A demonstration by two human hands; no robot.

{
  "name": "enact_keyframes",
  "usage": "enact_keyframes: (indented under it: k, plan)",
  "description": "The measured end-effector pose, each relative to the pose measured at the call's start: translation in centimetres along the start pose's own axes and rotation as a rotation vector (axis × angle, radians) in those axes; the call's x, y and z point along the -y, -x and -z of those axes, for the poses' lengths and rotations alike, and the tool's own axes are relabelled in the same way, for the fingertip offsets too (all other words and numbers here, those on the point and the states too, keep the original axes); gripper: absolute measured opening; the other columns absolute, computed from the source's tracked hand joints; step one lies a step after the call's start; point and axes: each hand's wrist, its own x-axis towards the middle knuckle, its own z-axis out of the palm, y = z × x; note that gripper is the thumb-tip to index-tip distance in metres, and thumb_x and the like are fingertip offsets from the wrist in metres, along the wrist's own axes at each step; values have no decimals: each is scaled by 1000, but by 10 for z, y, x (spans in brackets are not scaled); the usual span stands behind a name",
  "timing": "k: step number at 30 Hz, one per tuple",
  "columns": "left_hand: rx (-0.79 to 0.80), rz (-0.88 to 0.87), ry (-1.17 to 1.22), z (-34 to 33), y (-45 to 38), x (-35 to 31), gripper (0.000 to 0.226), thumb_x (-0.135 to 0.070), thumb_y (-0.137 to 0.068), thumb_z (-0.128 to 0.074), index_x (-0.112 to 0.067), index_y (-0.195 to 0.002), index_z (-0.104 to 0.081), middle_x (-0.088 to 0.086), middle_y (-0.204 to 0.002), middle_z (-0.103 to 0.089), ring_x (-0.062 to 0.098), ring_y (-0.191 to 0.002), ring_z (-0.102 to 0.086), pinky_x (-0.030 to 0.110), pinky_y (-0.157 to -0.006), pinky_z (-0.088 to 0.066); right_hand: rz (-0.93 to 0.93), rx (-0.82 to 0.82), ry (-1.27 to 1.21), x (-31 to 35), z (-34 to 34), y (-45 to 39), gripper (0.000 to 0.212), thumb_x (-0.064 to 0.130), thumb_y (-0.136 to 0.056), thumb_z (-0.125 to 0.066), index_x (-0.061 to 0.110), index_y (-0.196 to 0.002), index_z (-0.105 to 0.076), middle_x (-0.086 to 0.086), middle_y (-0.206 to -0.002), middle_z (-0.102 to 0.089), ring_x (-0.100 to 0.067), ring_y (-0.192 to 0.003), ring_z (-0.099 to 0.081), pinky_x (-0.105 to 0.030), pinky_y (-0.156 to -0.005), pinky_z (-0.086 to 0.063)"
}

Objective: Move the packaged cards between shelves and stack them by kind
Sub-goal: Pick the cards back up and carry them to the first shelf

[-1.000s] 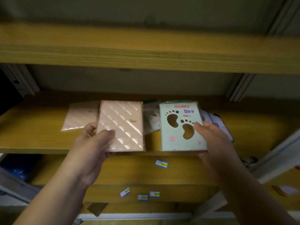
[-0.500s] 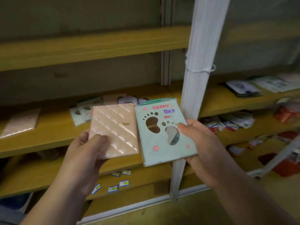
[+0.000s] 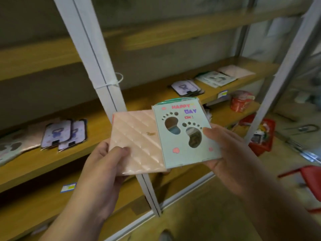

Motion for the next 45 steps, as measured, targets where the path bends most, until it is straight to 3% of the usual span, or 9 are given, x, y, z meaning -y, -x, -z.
enact_keyframes:
  k: [8,10,16,21,26,35,38,40,45]
  plan:
    - [88,39,6,-90,-74,22,25,-13,-93,-62,-23,-116,-65,4,-98,-79,23,-80,-77,34,-56,-61,49,-86,-23,37,77,-56,28,27,-96,-62,8,-114,-72,-21,-121,-70,-35,-114,-67,-51,-92,-56]
    - [126,42,21,-113,-99,22,26,-16,-94,-63,-27,-117,-63,2,-97,-80,23,-79,-77,34,-54,-61,68,-160,25,56,91,-74,28,26,-93,-63,9,-110,-75,-20,-117,-72,-32,-106,-71,-40,-77,-60]
    - [159,81,12,-181,-181,23,29,-23,-89,-69,-38,-113,-66,-7,-100,-79,24,-96,-75,46,-83,-59,136,-282,153,111,128,-128,26,29,-81,-66,13,-97,-79,-17,-103,-76,-30,-94,-75,-30,-67,-60]
    - [170,109,24,-231,-224,34,29,-13,-91,-65,-30,-116,-64,-6,-95,-80,16,-83,-77,30,-62,-60,125,-403,119,119,174,-168,39,28,-79,-68,7,-111,-71,-19,-108,-75,-34,-99,-73,-34,-70,-62]
    - [117,59,-30,-261,-263,30,26,-16,-91,-67,-32,-112,-67,-5,-96,-80,16,-84,-77,38,-71,-57,151,-451,257,133,221,-224,25,39,-78,-69,23,-95,-79,-9,-100,-78,-26,-89,-76,-31,-66,-60]
    - [-116,-31,-6,-297,-290,36,31,-24,-65,-79,-24,-96,-73,8,-91,-79,23,-77,-77,33,-60,-56,100,-138,783,165,265,-372,17,38,-92,-63,26,-92,-75,-8,-88,-77,-33,-86,-74,-54,-73,-60]
    - [-171,-75,2,-310,-292,36,28,-23,-61,-81,-22,-88,-74,11,-88,-78,21,-69,-75,25,-49,-53,152,-51,861,170,264,-413,14,36,-92,-68,42,-80,-73,22,-76,-74,4,-75,-70,-24,-62,-56]
    - [-212,-88,4,-321,-290,39,28,-21,-61,-82,-22,-88,-75,13,-92,-79,26,-75,-76,28,-51,-55,189,-28,983,169,266,-433,7,35,-92,-69,35,-85,-67,26,-72,-68,7,-69,-66,-10,-56,-44]
    - [-304,-146,12,-354,-280,46,34,-18,-65,-78,-12,-98,-73,19,-96,-77,29,-79,-75,37,-61,-56,335,29,1564,162,269,-454,35,54,-90,-55,23,-73,-57,5,-64,-58,-17,-59,-57,-28,-48,-32]
